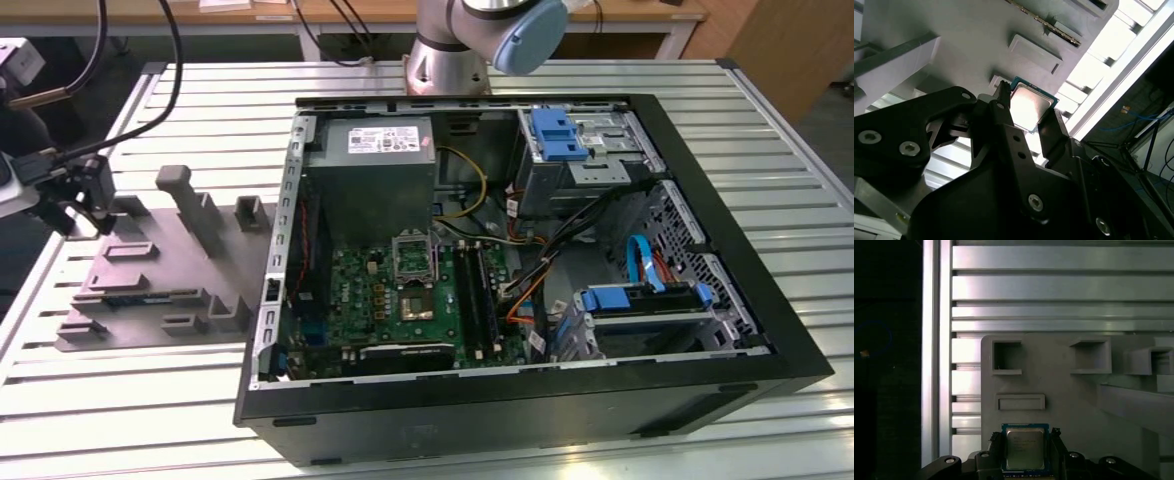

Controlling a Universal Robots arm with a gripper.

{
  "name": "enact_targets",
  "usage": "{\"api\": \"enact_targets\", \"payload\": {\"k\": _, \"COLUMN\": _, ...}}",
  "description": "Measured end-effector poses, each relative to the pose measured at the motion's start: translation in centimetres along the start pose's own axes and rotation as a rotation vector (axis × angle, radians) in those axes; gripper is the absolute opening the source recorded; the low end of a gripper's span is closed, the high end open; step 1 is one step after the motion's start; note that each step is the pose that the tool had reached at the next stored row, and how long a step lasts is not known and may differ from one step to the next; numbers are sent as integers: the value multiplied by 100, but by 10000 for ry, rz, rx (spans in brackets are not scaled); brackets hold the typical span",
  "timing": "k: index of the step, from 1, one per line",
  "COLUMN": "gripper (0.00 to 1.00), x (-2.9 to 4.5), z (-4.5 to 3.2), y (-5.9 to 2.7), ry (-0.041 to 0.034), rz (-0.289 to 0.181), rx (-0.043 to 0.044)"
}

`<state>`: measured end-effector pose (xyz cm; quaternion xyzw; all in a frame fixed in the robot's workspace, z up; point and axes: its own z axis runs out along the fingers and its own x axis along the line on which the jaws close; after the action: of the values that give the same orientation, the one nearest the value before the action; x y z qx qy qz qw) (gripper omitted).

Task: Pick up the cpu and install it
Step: 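Pick up the cpu and move it towards the insertion slot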

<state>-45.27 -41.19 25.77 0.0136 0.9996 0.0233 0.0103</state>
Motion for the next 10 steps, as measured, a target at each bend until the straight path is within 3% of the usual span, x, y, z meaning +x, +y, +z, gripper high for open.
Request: {"api": "enact_targets", "payload": {"k": 10, "gripper": 47, "x": -1, "z": -56, "y": 3, "ry": 0, "rz": 1, "rx": 0}}
